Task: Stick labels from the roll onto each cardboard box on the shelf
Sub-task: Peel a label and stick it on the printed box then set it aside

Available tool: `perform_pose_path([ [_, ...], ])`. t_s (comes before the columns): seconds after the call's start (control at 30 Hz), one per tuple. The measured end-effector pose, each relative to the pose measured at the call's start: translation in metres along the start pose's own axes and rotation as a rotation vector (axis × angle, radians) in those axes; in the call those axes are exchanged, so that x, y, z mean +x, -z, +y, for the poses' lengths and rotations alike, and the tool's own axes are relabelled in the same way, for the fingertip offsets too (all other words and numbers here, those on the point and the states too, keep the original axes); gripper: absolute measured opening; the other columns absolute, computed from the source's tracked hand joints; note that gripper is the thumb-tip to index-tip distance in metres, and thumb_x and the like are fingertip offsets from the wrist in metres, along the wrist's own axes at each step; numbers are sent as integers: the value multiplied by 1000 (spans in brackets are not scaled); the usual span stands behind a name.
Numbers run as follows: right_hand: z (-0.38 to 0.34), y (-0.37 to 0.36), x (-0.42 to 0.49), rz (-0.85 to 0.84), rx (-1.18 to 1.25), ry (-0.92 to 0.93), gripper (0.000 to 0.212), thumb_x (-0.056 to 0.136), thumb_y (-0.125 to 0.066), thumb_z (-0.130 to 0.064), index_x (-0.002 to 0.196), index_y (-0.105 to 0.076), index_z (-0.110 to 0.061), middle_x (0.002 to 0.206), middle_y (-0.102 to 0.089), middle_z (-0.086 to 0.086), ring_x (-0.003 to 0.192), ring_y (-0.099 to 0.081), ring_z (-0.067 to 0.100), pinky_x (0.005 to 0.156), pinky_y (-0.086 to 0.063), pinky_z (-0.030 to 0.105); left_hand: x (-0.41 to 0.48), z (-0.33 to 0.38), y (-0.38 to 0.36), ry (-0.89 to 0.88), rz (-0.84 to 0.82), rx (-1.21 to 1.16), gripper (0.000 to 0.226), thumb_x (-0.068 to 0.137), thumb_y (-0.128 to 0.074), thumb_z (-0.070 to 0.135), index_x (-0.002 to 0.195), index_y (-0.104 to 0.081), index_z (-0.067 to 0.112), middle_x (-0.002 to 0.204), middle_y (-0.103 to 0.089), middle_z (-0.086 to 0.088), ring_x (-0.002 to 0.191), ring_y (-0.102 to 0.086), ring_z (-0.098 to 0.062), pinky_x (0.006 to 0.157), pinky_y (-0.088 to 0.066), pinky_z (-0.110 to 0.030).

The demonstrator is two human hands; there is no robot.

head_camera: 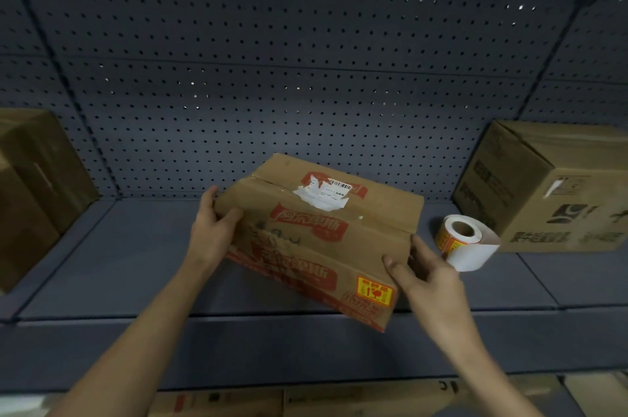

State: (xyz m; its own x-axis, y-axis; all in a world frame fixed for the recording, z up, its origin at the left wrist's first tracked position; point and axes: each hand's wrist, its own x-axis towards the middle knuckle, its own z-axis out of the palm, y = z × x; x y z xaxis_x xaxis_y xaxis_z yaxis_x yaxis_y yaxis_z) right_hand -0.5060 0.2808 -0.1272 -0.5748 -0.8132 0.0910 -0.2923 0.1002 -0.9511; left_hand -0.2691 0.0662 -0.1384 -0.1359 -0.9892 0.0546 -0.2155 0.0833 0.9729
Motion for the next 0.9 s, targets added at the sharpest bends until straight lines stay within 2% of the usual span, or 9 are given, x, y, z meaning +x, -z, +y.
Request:
perform_pose_path([
  [0.07, -5, 5, 5, 68, -75, 11, 36, 92, -65, -32, 127, -59, -33, 108, -69, -22, 107, -63, 0, 86, -50, 23, -8, -4, -4, 26, 79, -35, 83, 84, -60, 46, 154, -18, 31, 154, -35, -6, 140, -36, -26, 112, -37, -53],
  [0.17, -9, 16, 35, 171, -215, 19, 44, 93, -64, -35, 135, -54, -24, 119, -61, -13, 117, -53, 12, 95, -41, 30, -34, -3, -19, -17, 118, -100, 68, 80, -64, 51, 139, -31, 48, 150, -36, -1, 142, -32, -27, 110, -37, -56],
  [0.27, -13, 18, 78, 122, -374, 19, 55, 94, -61, -39, 143, -47, -19, 142, -53, 9, 133, -47, 27, 110, -38, 41, -55, 1, -35, 1, 83, -110, 87, 70, -68, 57, 145, -29, 36, 150, -34, -4, 143, -30, -28, 111, -35, -58],
  [0.37, -24, 7, 112, -9, -548, -21, 61, 94, -56, -49, 147, -42, -23, 149, -47, 12, 140, -38, 33, 114, -32, 46, -68, 7, -50, 101, 61, -147, 98, 79, -69, 51, 155, -11, 32, 162, -11, -1, 149, -10, -18, 119, -22, -54],
  [0.47, -36, -4, 133, -54, -842, -7, 62, 94, -49, -56, 147, -42, -25, 155, -38, 11, 146, -24, 35, 116, -17, 53, -80, 14, -63, 133, 37, -202, 103, 83, -70, 46, 157, 0, 30, 164, 2, 6, 151, -1, -16, 121, -17, -49],
  [0.53, -42, -9, 138, -140, -864, -25, 64, 95, -47, -58, 149, -39, -25, 153, -41, 10, 144, -28, 34, 116, -15, 54, -89, 16, -70, 181, 8, -276, 103, 80, -73, 48, 156, -4, 37, 163, -6, 7, 149, -14, -21, 119, -23, -48],
  [0.67, -43, -12, 141, -245, -877, -17, 56, 97, -45, -58, 146, -43, -30, 145, -52, 4, 137, -41, 32, 113, -20, 57, -103, 18, -82, 216, -65, -435, 103, 56, -79, 72, 143, -25, 58, 152, -38, 11, 138, -41, -18, 111, -39, -51],
  [0.83, -42, -6, 138, -273, -808, -4, 52, 91, -50, -62, 132, -57, -30, 132, -61, -1, 124, -54, 28, 106, -39, 53, -113, 30, -89, 91, -13, -482, 75, 85, -72, 35, 148, -32, 33, 139, -52, 12, 127, -49, -12, 110, -41, -44],
  [0.9, -43, -3, 130, -273, -790, 1, 47, 93, -51, -58, 126, -61, -27, 125, -65, 1, 117, -58, 27, 101, -46, 46, -113, 34, -83, 90, -17, -444, 71, 82, -73, 37, 144, -39, 34, 132, -59, 13, 122, -54, -10, 108, -44, -43],
])
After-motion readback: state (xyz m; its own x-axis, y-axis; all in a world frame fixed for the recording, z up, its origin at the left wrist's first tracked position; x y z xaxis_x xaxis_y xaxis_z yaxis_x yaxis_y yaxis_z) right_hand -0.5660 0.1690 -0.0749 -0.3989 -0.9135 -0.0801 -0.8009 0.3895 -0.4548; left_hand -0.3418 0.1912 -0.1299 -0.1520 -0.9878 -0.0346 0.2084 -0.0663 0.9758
